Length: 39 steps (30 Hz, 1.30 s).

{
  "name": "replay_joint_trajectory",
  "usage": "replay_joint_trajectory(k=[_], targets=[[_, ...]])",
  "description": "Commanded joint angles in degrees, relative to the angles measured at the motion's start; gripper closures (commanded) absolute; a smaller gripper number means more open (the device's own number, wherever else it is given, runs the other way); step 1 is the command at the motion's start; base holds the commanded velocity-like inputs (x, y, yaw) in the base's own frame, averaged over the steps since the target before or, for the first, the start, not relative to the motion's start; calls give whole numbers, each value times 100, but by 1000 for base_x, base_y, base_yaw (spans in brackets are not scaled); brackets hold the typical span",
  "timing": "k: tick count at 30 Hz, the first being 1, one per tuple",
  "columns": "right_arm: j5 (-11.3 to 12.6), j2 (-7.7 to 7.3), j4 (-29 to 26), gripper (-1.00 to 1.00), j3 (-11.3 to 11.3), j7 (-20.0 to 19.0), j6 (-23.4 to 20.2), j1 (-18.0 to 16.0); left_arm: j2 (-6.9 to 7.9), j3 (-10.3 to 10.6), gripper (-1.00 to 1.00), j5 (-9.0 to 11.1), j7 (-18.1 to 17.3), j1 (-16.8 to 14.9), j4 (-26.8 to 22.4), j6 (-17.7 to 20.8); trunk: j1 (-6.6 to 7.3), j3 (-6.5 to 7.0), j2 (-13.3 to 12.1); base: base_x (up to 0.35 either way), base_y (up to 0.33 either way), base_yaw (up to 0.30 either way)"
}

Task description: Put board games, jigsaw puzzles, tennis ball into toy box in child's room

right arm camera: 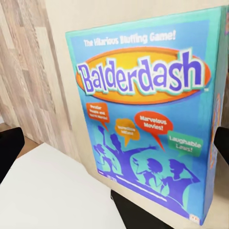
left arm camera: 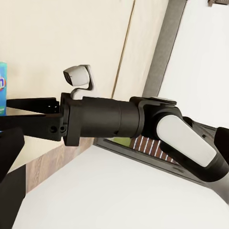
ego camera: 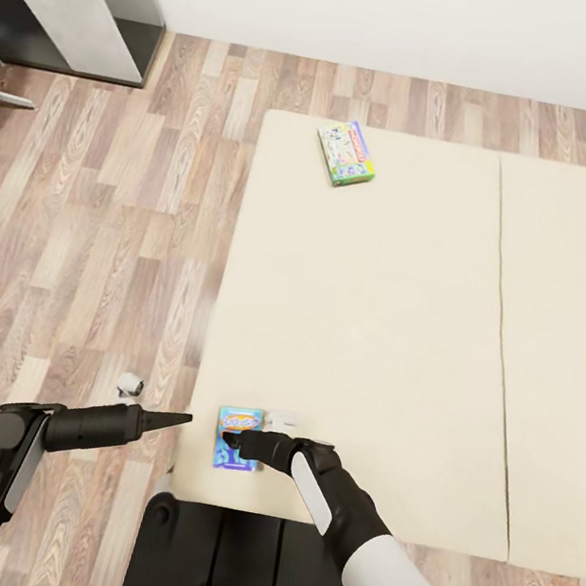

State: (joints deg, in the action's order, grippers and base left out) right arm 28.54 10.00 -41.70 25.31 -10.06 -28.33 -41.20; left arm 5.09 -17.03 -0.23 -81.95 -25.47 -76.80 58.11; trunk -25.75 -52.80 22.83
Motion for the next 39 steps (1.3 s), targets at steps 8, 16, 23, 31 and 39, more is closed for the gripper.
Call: replay_joint_trajectory(k=[8, 16, 23, 31, 39], targets=[[11, 0, -4, -100, 0, -5, -23, -2, 1, -2, -100, -4, -23, -2, -1, 60, -3, -5, 9, 0, 18, 25], [11, 0, -4, -100, 0, -2, -23, -2, 1, -1, -100, -4, -23, -2, -1, 60, -3, -5, 9, 0, 1, 1], [12, 0, -4, -100, 0, -3, 6, -2, 1, -2, -100, -4, -23, -2, -1, 60, -3, -5, 9, 0, 0, 0], [12, 0, 4, -100, 0, -3, 69, 6, 1, -2, -100, -4, -23, -2, -1, 60, -3, -5, 9, 0, 50, 0], [12, 0, 4, -100, 0, 0, 73, 7, 1, -2, -100, -4, -23, -2, -1, 60, -3, -5, 9, 0, 28, 0]])
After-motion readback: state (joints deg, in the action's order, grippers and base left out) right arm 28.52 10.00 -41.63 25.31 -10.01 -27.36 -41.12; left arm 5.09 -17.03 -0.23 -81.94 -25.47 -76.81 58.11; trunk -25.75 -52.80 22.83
